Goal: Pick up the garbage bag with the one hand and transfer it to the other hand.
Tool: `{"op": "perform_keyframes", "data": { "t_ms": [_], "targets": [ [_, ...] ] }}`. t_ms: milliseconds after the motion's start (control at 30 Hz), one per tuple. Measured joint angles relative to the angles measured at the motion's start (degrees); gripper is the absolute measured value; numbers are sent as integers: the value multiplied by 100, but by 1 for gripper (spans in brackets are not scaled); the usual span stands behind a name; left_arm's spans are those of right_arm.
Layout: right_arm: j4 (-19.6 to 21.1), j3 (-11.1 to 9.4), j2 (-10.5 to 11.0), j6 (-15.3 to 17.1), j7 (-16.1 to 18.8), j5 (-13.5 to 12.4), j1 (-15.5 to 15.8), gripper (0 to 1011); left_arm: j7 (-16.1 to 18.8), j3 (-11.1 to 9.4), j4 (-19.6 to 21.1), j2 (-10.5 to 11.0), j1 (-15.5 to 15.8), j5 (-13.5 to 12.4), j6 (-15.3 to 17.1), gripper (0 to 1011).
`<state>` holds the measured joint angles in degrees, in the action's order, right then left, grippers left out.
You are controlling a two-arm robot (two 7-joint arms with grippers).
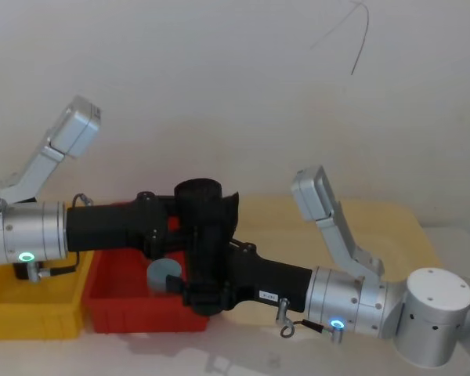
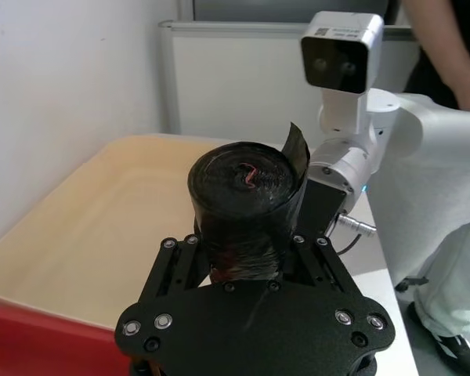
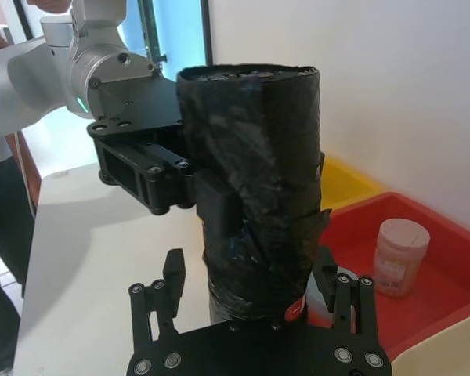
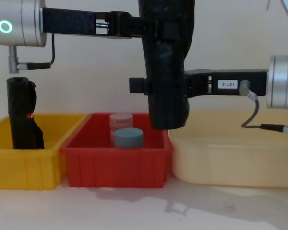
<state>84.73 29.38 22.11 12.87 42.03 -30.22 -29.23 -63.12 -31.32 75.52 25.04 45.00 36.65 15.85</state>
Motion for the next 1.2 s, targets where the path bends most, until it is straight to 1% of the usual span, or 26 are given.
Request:
{"op": "perform_keyframes", "data": {
  "t_ms": [133, 200, 233, 300, 400, 467, 533, 567, 667, 867, 900, 933, 967, 1067, 1100, 1200],
  "targets": [
    [-21, 32, -15, 30, 0, -30, -5, 965, -90, -29, -32, -2, 11, 43, -21, 446],
    [-28, 41, -21, 37, 0, -39, -6, 915, -113, -37, -41, -2, 13, 55, -28, 446],
    [-33, 48, -24, 44, 0, -45, -7, 908, -124, -40, -43, -2, 14, 61, -31, 446],
    [-36, 56, -28, 52, 0, -50, -8, 840, -155, -50, -52, -3, 18, 74, -35, 446],
    [-44, 65, -35, 62, 0, -60, -9, 766, -187, -58, -63, -5, 21, 90, -42, 446],
    [-49, 74, -40, 69, 0, -67, -11, 691, -205, -65, -69, -5, 22, 98, -48, 446],
    [-51, 79, -42, 72, 0, -71, -11, 658, -213, -68, -73, -6, 23, 103, -52, 446],
    [-53, 83, -45, 75, 0, -76, -12, 602, -219, -70, -75, -6, 23, 106, -53, 446],
    [-57, 87, -49, 80, 1, -80, -13, 527, -233, -75, -80, -7, 25, 114, -56, 446],
    [-60, 94, -50, 85, 1, -88, -16, 473, -258, -81, -88, -8, 28, 125, -58, 446],
    [-60, 96, -50, 83, -1, -88, -16, 476, -269, -83, -89, -10, 28, 129, -59, 478],
    [-60, 96, -50, 80, -4, -88, -16, 473, -272, -84, -89, -12, 28, 132, -59, 486],
    [-61, 96, -49, 75, -11, -88, -16, 473, -278, -85, -89, -13, 29, 136, -61, 531],
    [-60, 94, -49, 62, -41, -90, -15, 473, -284, -86, -90, -13, 30, 139, -62, 586],
    [-57, 86, -49, 49, -65, -94, -12, 473, -286, -88, -90, -13, 30, 140, -63, 642],
    [-52, 69, -52, 30, -107, -102, -4, 473, -286, -89, -91, -11, 31, 141, -63, 698]
  ]
}}
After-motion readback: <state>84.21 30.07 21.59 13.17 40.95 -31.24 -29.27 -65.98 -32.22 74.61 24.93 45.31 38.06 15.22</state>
